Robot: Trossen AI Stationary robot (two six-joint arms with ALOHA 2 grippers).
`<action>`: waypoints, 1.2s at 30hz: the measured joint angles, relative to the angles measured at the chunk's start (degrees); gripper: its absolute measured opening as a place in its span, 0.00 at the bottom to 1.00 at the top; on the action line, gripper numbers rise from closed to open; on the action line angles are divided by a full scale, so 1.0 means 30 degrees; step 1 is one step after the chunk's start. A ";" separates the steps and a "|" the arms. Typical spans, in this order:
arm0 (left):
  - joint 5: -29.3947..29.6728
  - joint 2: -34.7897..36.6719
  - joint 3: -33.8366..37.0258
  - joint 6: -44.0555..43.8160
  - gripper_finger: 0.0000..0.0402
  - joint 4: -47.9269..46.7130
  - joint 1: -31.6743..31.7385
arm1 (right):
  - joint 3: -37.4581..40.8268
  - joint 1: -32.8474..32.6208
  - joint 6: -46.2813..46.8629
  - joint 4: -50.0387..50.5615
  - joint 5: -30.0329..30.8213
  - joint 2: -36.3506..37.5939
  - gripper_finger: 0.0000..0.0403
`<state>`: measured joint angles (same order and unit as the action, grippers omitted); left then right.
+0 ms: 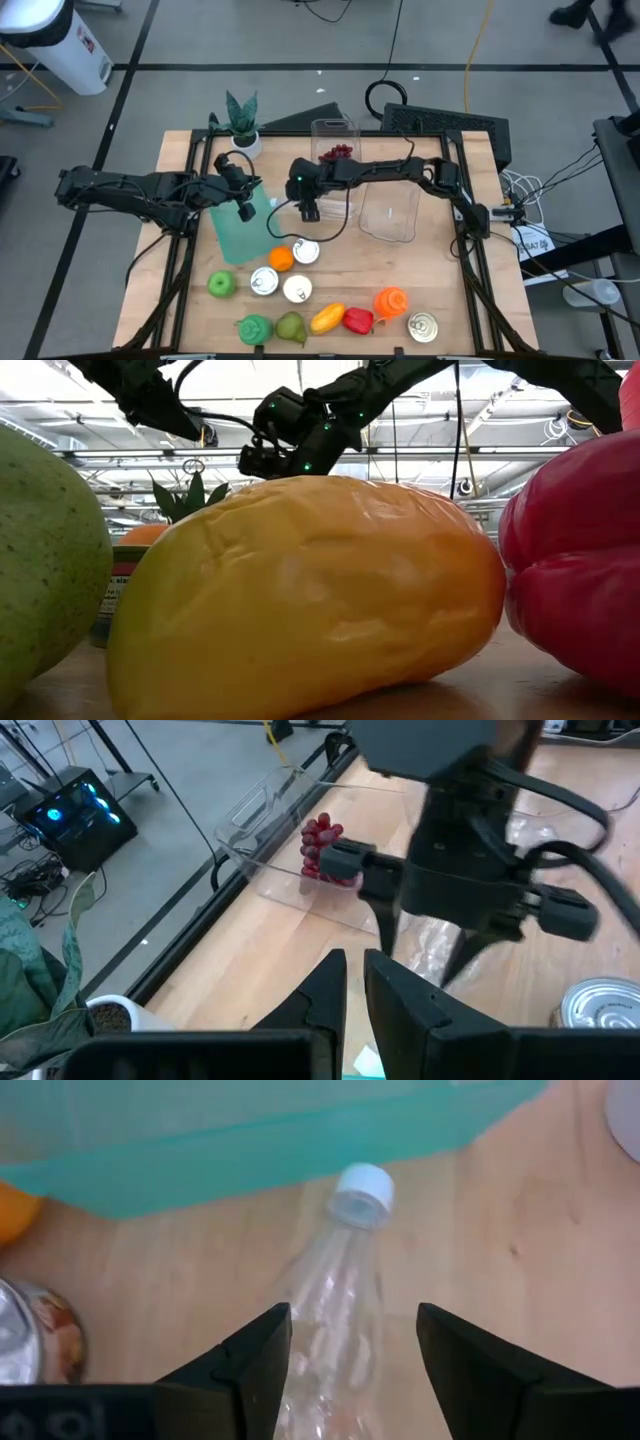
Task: Pick & Place Food Item
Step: Put the transparent water bottle into the right transparent bin
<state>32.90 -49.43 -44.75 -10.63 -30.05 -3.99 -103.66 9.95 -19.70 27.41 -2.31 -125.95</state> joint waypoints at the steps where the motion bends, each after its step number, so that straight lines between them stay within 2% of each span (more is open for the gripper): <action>1: -0.0004 0.0000 0.0000 0.0000 0.13 -0.0004 -0.0001 | 0.0054 -0.0038 0.0150 -0.0012 -0.0014 -0.0004 0.52; 15: 0.0003 0.0000 0.0000 -0.0080 0.13 0.0018 0.0000 | 0.0130 -0.0276 0.0857 0.0665 0.0263 0.0040 0.53; 27: -0.0011 -0.0022 0.0000 -0.0049 0.13 0.0011 0.0000 | 0.0153 -0.0900 0.1419 0.1354 0.0249 0.2593 0.56; 32: -0.1742 -0.0115 0.0000 0.1162 0.13 -0.0038 0.0056 | 0.0159 -0.1026 0.1851 0.1711 0.0171 0.3934 0.56; 36: -0.3554 -0.1567 -0.0071 0.2854 0.13 0.0624 0.0940 | 0.0153 -0.0958 0.2439 0.2476 -0.1314 0.5213 0.55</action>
<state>22.23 -54.13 -44.97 -2.07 -28.18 -1.17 -103.20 7.08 -12.38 34.84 -6.25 -110.31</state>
